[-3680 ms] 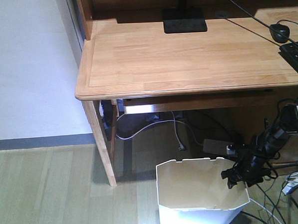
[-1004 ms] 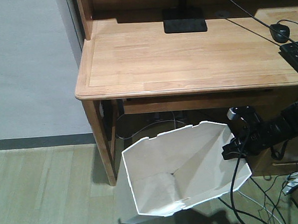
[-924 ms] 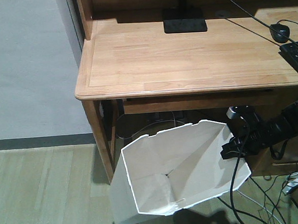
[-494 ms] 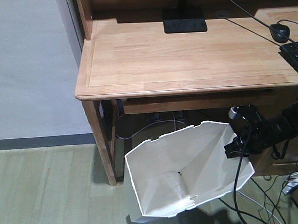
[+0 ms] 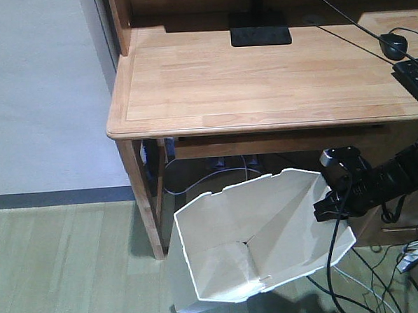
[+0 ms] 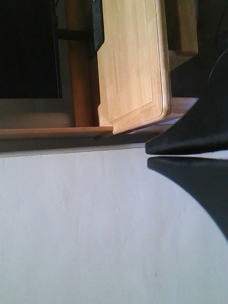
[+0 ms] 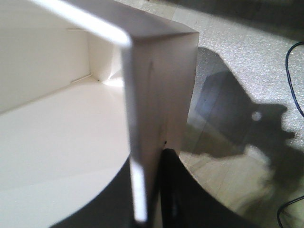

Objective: Move trash bin to bedside with robot
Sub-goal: 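Lift the bin slightly with the right gripper and pull it out, then hold the bin in the right gripper while the base turns toward the bed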

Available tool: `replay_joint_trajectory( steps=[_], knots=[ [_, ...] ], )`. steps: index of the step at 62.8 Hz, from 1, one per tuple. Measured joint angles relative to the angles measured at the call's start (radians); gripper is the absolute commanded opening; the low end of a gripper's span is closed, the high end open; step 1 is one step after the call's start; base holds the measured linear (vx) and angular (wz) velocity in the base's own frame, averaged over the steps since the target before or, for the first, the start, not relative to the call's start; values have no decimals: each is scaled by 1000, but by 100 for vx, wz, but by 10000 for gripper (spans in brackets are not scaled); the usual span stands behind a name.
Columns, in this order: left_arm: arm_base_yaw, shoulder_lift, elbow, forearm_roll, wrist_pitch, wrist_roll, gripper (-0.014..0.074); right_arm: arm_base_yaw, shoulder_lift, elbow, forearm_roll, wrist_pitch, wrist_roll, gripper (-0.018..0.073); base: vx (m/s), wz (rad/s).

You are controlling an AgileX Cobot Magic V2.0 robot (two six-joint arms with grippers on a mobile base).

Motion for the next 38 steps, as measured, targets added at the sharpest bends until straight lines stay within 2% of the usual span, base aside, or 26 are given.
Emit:
replay_joint_trajectory(
  steps=[21, 38],
  knots=[
    [0, 0, 0, 0, 0, 0, -6, 0, 0, 0, -1, -16, -2, -5, -3, 12],
    [0, 0, 0, 0, 0, 0, -6, -1, 0, 0, -1, -27, -2, -5, -6, 34]
  ],
)
